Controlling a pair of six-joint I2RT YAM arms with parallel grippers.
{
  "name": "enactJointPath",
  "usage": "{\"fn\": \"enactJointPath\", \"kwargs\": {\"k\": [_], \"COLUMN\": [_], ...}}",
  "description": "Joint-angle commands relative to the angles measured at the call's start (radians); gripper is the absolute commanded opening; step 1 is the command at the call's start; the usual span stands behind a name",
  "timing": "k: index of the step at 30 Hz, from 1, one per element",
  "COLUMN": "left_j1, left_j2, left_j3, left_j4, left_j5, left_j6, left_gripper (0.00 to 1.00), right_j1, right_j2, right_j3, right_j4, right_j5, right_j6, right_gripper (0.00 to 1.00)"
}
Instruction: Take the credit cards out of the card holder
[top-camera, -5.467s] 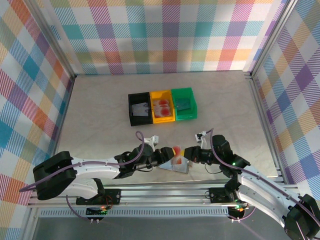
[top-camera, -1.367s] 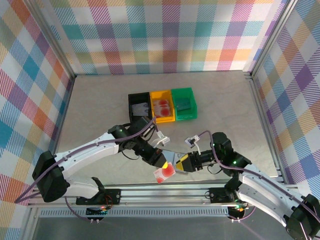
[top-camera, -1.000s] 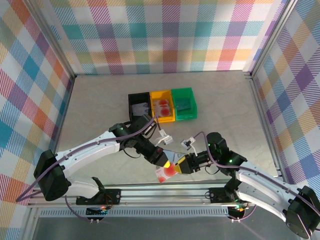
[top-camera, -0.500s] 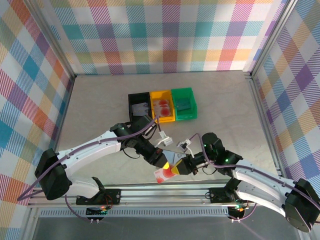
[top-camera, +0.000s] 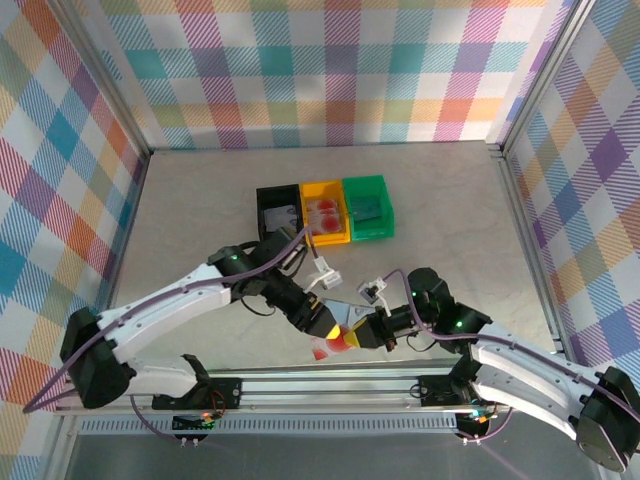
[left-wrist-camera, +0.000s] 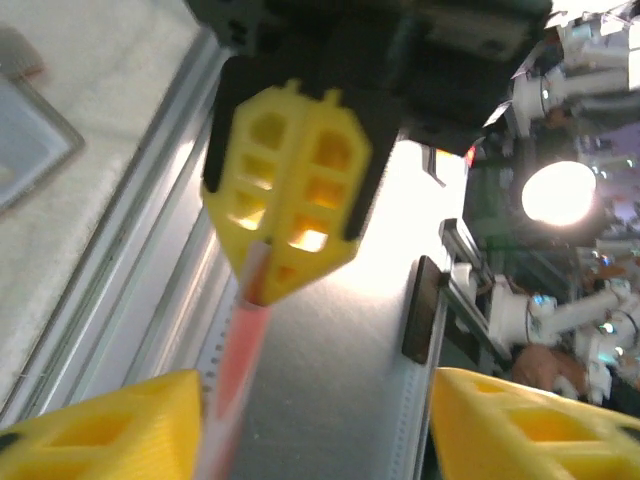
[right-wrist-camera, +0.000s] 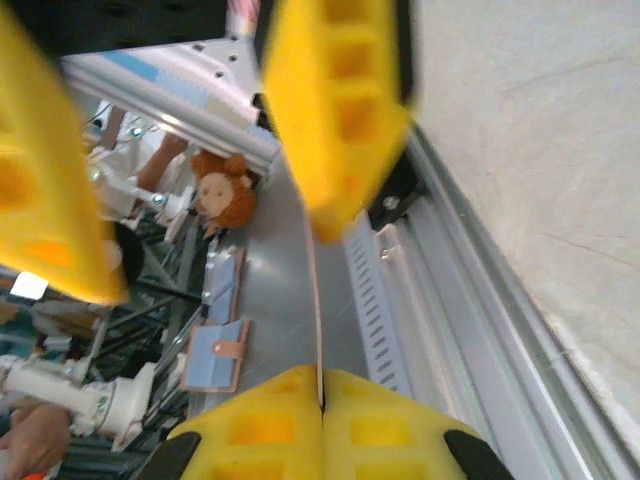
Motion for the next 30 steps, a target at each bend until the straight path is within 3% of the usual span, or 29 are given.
{"fn": "enactJointPath", "kwargs": {"k": [1, 5, 7, 11, 17, 24, 30], "left_j1": [0.03, 0.077, 0.084, 0.089, 0.089, 0.089, 0.09], "left_j2": [-0.135, -0.296, -0.376, -0.498, -0.556, -0.584, -0.569], "left_j3": [0.074, 0.093, 0.064, -0.043, -0.167, -0.211, -0.223], "left_j4": [-0.047, -0.092, -0.086, -0.026, 0.02, 0.016, 0.037], "left_j5": [-0.114, -0.448, -0.679, -0.949, -1.229, -1.414, -1.408], "left_j6": [0.002, -0.007, -0.043, -0.111, -0.226, -0.229, -0.23], "left_gripper": [0.68, 0.78, 0.93, 1.0, 1.0, 1.0, 1.0], "right_j1": [0.0, -0.021, -0.037, -0.094, -0.186, -0.24, -0.278], "right_j2": [-0.035, -0.05, -0.02, 0.121, 0.403, 0.715, 0.949], "right_j3": [0.043, 0.123, 0.201, 0.372, 0.643, 0.995, 1.217], "right_j4": [-0.082, -0.188, -0.279, -0.389, -0.485, -0.678, -0.786], "right_j5": [0.115, 0.233, 0.314, 0.35, 0.294, 0.385, 0.446], "right_j6": [-0.04, -0.05, -0.078, -0.129, -0.189, -0.259, -0.293], "right_gripper": [0.0, 0.0, 0.0, 0.0, 0.0, 0.0, 0.0]}}
